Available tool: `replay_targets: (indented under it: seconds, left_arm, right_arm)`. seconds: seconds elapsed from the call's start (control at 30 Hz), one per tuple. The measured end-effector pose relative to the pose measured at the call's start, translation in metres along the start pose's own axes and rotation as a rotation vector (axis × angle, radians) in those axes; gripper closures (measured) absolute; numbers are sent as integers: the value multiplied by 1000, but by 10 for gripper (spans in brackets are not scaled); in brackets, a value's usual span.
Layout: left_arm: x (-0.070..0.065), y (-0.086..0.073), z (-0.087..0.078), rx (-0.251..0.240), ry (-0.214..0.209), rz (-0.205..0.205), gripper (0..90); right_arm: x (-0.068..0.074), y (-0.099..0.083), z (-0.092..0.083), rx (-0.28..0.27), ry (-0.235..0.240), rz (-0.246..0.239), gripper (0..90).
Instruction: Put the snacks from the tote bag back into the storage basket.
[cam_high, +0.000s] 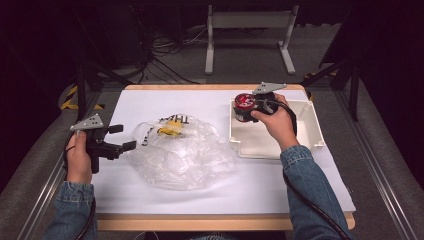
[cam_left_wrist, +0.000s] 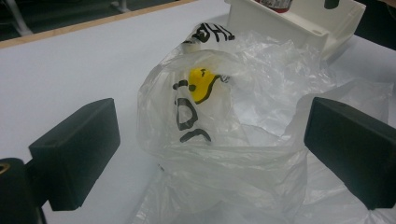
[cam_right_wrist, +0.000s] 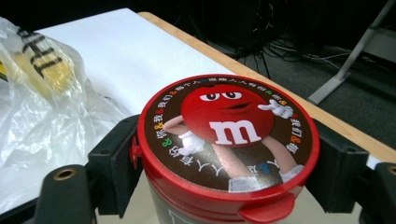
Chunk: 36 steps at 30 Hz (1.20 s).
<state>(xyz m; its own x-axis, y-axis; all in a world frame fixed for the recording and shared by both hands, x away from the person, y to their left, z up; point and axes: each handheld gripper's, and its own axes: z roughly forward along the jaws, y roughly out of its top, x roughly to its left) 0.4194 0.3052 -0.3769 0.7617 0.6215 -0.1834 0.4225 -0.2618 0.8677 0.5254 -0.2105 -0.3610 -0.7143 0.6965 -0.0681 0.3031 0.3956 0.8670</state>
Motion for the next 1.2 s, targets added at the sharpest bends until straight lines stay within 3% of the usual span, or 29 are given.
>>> replay_targets:
  seconds: [1.2]
  left_arm:
    - [1, -1, 2, 12, -6, -1, 43]
  right_arm:
    - [-2, -44, 19, 46, 61, -23, 221]
